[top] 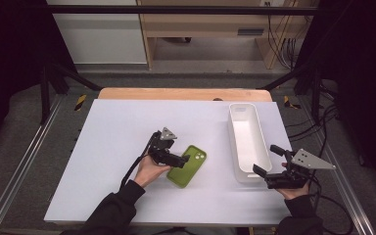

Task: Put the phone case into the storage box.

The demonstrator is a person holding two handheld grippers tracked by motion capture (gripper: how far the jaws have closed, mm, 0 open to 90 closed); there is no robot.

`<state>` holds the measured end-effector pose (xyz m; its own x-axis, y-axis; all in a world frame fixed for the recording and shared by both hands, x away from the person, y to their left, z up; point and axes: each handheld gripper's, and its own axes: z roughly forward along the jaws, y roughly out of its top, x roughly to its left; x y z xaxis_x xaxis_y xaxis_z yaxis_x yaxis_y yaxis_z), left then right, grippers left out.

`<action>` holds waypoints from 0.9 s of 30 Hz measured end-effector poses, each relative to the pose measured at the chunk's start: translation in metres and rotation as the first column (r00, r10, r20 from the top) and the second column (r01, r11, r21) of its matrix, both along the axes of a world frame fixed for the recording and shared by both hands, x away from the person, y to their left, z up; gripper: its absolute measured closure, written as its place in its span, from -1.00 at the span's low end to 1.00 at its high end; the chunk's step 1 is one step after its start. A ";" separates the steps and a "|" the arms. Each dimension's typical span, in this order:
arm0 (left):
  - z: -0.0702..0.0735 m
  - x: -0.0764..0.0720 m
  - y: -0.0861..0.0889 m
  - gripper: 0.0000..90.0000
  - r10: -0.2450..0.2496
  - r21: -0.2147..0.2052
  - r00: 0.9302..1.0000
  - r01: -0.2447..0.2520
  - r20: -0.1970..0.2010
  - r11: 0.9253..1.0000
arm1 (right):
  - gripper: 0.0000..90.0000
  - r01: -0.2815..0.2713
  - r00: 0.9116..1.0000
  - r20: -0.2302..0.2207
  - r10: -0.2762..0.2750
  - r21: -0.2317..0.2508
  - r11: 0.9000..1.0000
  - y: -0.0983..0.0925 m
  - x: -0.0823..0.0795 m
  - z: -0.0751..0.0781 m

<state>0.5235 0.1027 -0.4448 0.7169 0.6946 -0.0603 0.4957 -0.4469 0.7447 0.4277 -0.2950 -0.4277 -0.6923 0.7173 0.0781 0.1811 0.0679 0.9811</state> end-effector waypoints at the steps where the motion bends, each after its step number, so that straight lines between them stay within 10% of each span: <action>1: -0.001 0.000 -0.001 -0.97 0.003 0.000 1.000 -0.003 -0.004 1.000 | -1.00 0.000 1.000 -0.002 0.000 -0.001 1.000 0.000 0.000 0.000; 27: -0.015 -0.002 -0.006 -0.59 0.024 0.063 0.998 -0.020 -0.062 0.998 | -1.00 0.003 1.000 0.006 -0.003 0.001 1.000 -0.001 0.000 0.001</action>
